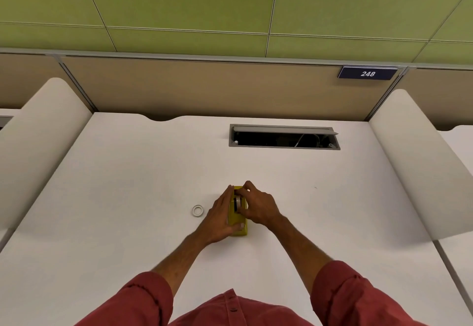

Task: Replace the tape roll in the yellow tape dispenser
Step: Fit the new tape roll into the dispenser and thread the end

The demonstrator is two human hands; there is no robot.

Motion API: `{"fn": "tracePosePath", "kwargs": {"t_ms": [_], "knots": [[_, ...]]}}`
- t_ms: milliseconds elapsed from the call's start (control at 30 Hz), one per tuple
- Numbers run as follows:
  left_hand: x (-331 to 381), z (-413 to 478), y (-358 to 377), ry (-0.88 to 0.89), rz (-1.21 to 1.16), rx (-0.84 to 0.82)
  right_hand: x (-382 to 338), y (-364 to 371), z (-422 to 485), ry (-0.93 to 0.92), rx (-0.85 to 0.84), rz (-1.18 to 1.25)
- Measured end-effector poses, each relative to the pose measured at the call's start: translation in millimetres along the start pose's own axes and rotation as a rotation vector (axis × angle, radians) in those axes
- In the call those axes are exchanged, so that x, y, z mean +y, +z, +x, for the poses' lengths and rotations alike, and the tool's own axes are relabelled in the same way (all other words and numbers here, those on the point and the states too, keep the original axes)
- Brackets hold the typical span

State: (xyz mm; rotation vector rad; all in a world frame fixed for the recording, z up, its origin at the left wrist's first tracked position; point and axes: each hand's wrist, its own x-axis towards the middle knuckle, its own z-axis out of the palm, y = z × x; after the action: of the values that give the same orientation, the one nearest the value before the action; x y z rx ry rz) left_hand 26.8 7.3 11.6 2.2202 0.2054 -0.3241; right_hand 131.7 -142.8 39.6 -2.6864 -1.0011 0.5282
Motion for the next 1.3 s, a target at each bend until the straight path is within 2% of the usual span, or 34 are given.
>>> {"fn": "tracePosePath", "kwargs": {"t_ms": [367,900,1033,1167,1300], "knots": [[-3.6,1.5,-2.0,0.058,0.148,-0.051,-4.3,-1.9,1.7,0.007,0.025,-0.048],[-7.8,-5.4,-2.5,0.011,0.063,-0.085,-6.6,-4.9,-2.7,0.009,0.056,0.000],[-9.6,-9.3,-2.4,-0.008,-0.037,-0.073,-6.8,-6.7,-5.3,0.008,0.074,0.006],[-9.6,-12.9,-3.3,-0.050,-0.127,0.027,-8.1,-10.6,-8.0,0.026,0.102,0.088],[-2.6,-13.2,-4.0,-0.027,-0.121,0.294,-10.3,-16.6,-9.3,0.041,0.100,0.156]]}}
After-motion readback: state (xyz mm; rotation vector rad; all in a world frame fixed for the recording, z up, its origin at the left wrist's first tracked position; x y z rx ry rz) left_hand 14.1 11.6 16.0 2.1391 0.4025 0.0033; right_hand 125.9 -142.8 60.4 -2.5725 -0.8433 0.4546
